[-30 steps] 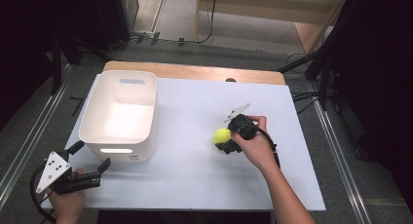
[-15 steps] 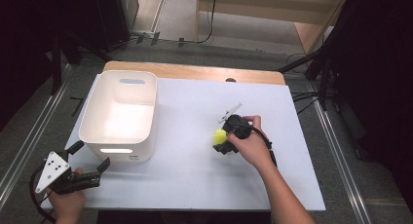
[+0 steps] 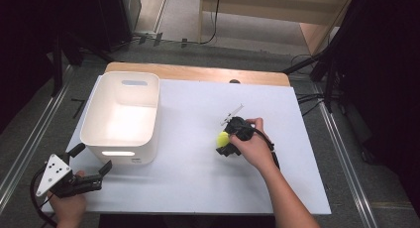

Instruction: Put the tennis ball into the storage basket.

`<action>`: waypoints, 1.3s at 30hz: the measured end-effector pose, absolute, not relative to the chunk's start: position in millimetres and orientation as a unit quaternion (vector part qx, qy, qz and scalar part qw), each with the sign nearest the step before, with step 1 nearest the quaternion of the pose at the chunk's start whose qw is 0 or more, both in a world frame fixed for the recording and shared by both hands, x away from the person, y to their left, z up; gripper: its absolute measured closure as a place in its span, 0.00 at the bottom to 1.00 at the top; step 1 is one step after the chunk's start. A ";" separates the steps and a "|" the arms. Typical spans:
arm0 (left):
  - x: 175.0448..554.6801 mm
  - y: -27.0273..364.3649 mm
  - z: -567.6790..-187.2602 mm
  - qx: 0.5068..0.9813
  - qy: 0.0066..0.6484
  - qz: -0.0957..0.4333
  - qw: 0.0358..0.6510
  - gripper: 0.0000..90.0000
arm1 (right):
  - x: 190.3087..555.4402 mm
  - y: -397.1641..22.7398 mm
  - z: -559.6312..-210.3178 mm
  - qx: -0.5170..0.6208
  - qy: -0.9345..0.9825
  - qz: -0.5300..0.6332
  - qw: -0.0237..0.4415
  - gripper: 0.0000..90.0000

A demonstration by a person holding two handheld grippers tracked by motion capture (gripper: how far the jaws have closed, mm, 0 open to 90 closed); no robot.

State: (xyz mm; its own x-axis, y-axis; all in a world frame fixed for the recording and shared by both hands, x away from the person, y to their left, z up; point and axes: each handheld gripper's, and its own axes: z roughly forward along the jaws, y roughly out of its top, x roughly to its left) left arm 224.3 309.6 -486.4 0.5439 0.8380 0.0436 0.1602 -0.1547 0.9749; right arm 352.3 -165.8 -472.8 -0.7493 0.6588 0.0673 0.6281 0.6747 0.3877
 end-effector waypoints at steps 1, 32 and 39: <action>224.2 309.8 -486.4 0.692 0.360 0.313 0.541 0.00 | 352.9 -165.7 -473.4 0.351 0.915 0.195 0.039 0.02; 224.3 310.3 -486.2 0.692 0.362 0.313 0.541 0.00 | 356.0 -170.0 -463.9 0.347 0.913 0.212 0.030 0.27; 224.3 310.7 -486.1 0.692 0.361 0.313 0.540 0.00 | 355.8 -166.8 -456.7 0.342 0.912 0.224 0.027 0.27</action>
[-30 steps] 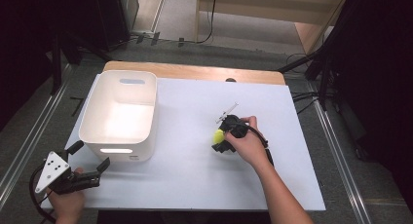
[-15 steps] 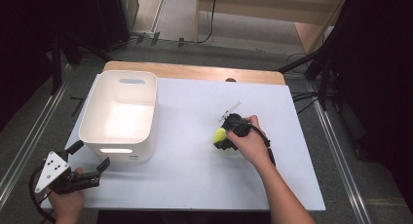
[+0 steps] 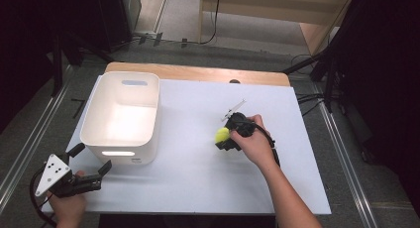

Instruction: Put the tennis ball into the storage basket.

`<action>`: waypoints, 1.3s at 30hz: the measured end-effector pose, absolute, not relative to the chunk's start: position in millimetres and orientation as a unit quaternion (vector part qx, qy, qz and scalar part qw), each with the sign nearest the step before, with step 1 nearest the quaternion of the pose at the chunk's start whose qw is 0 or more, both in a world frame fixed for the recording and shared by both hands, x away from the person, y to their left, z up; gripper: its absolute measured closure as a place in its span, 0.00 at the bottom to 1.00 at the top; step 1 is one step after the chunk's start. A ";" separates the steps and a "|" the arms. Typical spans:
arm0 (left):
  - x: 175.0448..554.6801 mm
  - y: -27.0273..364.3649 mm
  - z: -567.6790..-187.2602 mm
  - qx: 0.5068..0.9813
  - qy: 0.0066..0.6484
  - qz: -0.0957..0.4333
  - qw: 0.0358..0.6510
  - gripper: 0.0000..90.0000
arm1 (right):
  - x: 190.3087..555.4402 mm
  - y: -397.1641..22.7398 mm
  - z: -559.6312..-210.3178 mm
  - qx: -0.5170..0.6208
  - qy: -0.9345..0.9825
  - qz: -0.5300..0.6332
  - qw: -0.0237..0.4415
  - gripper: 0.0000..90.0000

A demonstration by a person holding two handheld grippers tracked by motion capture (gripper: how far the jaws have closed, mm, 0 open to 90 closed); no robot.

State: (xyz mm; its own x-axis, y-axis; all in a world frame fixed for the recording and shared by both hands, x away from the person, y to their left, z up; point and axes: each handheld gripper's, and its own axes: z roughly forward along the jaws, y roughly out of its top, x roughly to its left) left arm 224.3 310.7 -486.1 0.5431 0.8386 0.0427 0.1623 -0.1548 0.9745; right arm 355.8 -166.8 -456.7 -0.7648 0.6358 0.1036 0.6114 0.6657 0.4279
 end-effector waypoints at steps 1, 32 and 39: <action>224.3 310.6 -486.1 0.692 0.361 0.313 0.541 0.00 | 355.8 -166.8 -456.7 0.342 0.912 0.224 0.027 0.27; 224.4 310.7 -486.1 0.691 0.361 0.312 0.543 0.00 | 361.7 -143.5 -424.2 0.305 0.922 0.238 0.023 0.27; 224.5 310.9 -486.0 0.691 0.361 0.312 0.543 0.00 | 363.0 -136.7 -416.0 0.297 0.923 0.242 0.021 0.27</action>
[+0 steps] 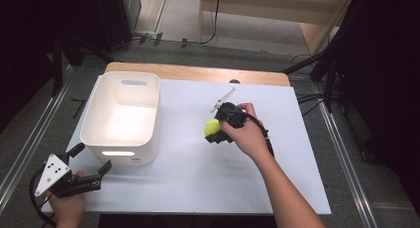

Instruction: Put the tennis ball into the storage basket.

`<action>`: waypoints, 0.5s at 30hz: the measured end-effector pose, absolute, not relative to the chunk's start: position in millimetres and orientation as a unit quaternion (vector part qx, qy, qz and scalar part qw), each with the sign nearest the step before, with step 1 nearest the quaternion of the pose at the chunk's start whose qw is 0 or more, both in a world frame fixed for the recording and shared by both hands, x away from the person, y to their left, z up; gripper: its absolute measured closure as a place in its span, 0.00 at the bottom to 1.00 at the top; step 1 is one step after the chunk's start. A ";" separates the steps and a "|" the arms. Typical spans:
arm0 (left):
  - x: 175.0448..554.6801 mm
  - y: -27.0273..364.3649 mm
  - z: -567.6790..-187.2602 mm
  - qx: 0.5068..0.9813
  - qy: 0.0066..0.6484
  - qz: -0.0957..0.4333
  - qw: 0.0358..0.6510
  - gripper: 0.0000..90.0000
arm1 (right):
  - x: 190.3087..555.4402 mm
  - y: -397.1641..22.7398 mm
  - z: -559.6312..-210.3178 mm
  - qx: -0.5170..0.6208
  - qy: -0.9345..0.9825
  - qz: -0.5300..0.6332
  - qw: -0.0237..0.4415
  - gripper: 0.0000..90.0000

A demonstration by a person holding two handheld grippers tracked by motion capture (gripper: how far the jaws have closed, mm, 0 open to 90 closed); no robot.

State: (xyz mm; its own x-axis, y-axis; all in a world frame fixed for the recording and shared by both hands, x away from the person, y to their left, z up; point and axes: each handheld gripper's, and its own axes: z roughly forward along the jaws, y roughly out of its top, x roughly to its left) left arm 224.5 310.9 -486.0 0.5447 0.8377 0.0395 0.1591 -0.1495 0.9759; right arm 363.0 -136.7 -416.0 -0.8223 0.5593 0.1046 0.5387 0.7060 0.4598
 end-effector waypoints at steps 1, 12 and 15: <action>224.5 310.9 -486.1 0.691 0.361 0.312 0.543 0.00 | 363.1 -135.7 -415.0 0.296 0.923 0.245 0.021 0.27; 224.4 310.9 -486.1 0.689 0.362 0.312 0.545 0.00 | 366.1 -126.0 -402.6 0.287 0.925 0.246 0.025 0.27; 224.5 311.0 -486.0 0.689 0.361 0.312 0.545 0.00 | 367.3 -123.7 -399.3 0.281 0.927 0.248 0.028 0.27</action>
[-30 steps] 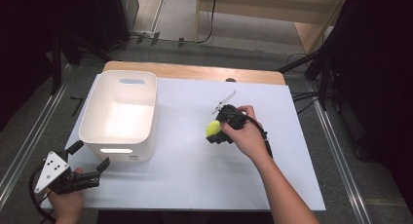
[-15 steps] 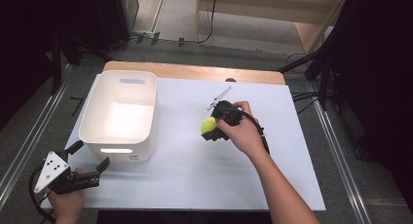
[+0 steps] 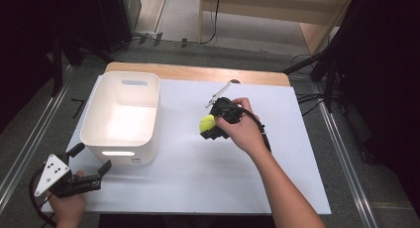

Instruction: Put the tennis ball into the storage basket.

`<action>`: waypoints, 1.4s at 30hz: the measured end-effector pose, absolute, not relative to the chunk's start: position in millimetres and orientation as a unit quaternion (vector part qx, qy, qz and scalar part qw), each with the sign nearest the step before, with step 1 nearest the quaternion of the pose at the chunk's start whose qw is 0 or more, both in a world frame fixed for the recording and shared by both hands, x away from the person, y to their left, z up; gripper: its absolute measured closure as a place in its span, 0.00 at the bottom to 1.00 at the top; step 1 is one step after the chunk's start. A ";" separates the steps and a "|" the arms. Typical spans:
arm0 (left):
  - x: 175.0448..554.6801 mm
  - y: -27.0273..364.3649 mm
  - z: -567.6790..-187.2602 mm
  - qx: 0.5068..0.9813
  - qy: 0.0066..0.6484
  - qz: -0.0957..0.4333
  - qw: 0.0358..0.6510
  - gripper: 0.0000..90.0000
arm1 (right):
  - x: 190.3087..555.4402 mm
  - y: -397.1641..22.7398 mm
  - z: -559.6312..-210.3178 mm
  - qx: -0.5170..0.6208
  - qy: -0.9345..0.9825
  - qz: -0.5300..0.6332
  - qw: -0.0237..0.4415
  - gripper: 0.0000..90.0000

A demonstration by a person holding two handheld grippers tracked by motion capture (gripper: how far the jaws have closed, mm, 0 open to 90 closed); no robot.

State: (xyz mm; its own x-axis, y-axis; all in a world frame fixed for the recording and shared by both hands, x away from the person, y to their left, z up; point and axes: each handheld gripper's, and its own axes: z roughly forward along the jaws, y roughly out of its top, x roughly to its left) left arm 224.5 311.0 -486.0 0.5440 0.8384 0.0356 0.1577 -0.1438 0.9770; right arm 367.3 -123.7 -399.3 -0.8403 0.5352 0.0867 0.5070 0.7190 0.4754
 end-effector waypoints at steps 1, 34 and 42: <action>224.4 311.0 -486.0 0.689 0.362 0.312 0.545 0.00 | 367.9 -122.9 -398.8 0.279 0.926 0.252 0.029 0.27; 225.3 311.2 -486.0 0.689 0.362 0.310 0.546 0.00 | 376.9 -84.4 -370.9 0.238 0.935 0.260 0.023 0.27; 225.4 310.6 -486.0 0.688 0.365 0.309 0.546 0.00 | 379.7 -72.9 -368.4 0.223 0.939 0.262 0.017 0.27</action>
State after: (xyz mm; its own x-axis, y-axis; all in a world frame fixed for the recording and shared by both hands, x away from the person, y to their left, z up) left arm 225.4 310.6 -486.0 0.5431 0.8392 0.0268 0.1649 -0.1378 0.9766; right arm 379.7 -72.9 -368.4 -0.9003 0.4267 0.0854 0.4092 0.7632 0.5001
